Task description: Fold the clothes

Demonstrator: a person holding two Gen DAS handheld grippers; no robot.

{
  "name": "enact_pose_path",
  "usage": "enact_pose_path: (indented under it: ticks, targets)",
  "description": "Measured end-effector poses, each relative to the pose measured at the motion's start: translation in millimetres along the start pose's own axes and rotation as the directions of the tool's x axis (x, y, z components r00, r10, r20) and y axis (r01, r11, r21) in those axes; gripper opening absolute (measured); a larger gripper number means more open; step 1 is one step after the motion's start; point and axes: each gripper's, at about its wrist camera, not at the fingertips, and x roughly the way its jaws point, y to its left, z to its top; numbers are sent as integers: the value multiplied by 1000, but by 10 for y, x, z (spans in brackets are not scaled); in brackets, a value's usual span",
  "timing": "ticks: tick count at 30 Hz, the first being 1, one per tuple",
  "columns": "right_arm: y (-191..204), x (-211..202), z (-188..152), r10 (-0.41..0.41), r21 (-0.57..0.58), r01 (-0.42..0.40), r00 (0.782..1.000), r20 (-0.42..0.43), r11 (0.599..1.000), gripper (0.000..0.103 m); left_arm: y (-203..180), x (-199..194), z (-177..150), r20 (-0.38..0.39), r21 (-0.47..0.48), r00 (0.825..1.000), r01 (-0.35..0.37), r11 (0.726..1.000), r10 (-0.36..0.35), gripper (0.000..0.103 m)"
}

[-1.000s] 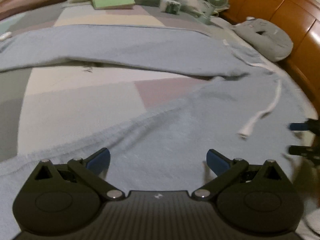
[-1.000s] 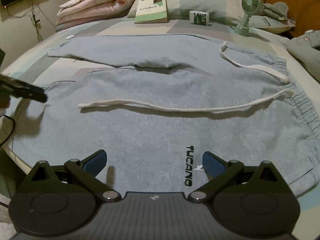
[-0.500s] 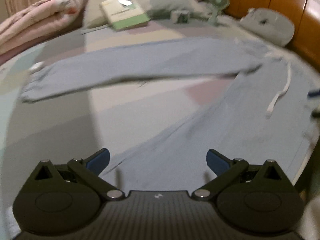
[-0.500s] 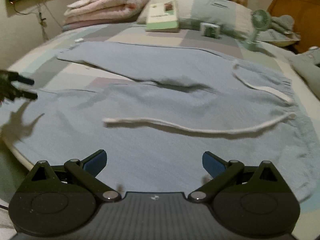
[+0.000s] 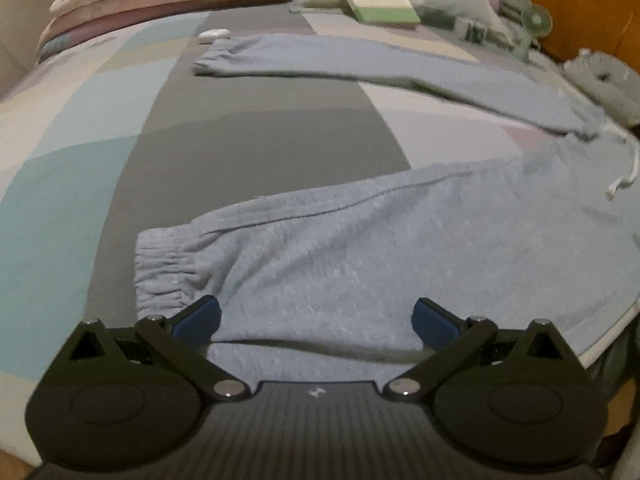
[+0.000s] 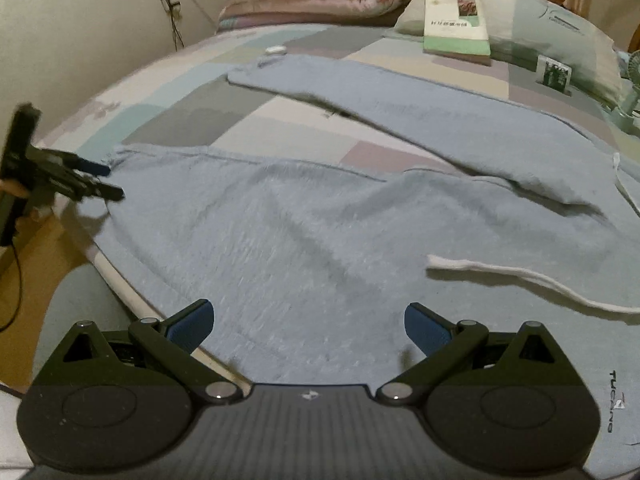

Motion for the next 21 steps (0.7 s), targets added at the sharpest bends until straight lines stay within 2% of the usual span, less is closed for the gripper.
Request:
enact_pose_path:
  ticks: [7,8,12,14,17,20,21]
  targets:
    - [230,84,151,4,-29,-4,1000,5,1000,103,-264,-231,-122,50,104,998,42,994,-48,102]
    - [259,98,170,3,-36,-3,1000,4,999,103,-278,-229,-174,47,108,999,14,994,-19,102]
    - [327,136,204,7,-55,-8,1000,-6,998,103,-201,-159,-342,36,54,998,-45,998,44,102]
    - [358,183,232,10,-59,-11,1000,-15,998,103,-129,-132,-329,53,5,998,-26,1000,25,102]
    - [425,234,293,17,-62,-18,1000,-21,998,103,-114,-119,-226,75,-15,997,-15,1000,16,102]
    - [501,255,330,17,-82,-19,1000,-16,996,103,-133,4,-198,3,26,997,-71,997,71,103]
    - [517,265,332,16,-86,-18,1000,-19,996,103,-123,-31,-234,5,19,998,-60,998,60,103]
